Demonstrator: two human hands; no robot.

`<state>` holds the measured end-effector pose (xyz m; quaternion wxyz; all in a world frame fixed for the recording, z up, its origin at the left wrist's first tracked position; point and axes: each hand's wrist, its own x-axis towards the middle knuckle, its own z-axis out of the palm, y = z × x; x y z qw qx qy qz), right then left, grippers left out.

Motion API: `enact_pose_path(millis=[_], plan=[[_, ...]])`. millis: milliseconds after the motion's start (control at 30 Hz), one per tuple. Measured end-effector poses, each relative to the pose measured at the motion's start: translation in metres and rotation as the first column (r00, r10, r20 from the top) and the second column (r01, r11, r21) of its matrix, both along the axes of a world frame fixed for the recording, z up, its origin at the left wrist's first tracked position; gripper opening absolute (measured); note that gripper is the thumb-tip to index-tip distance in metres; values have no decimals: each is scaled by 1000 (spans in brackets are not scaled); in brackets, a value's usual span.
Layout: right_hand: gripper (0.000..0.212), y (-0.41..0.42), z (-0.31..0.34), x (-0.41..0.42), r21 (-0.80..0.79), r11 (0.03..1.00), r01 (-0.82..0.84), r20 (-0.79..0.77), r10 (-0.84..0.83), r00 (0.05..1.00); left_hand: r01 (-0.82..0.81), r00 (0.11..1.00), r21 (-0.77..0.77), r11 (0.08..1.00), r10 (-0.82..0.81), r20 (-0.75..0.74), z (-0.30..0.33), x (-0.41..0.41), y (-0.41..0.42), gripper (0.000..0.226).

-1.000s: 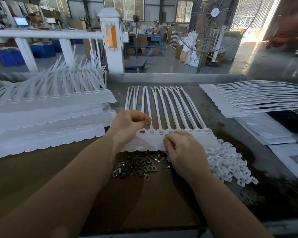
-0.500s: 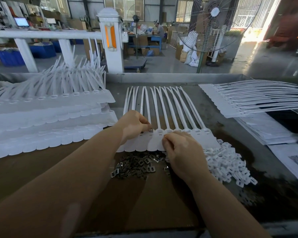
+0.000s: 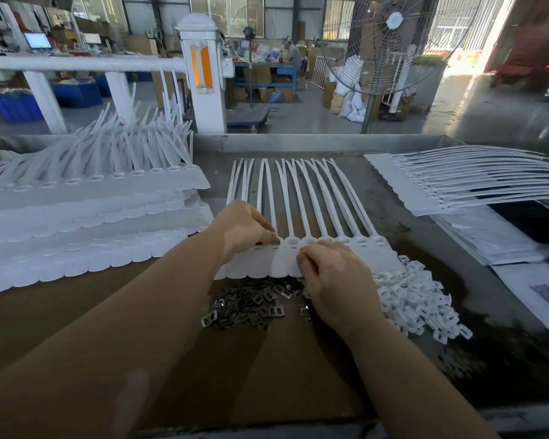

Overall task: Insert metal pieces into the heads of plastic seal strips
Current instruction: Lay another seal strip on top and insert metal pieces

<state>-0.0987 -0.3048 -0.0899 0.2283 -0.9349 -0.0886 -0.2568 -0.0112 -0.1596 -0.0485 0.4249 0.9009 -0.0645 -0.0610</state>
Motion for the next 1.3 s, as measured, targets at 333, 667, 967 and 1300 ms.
enact_pose_path(millis=[333, 667, 967, 1300], plan=[[20, -1, 0, 1, 10, 1000, -1, -4, 1, 1000, 22, 989, 40, 999, -28, 146, -3, -7, 13, 7], [21, -1, 0, 1, -3, 1000, -1, -24, 1, 1000, 97, 959, 265, 959, -162, 233, -10, -14, 7, 24], [21, 0, 1, 1, -3, 1000, 4, -25, -4, 1000, 80, 950, 279, 957, -158, 271, -14, -13, 8, 29], [19, 0, 1, 0, 4, 1000, -1, -13, 1, 1000, 86, 947, 304, 949, -173, 270, -13, -14, 7, 32]])
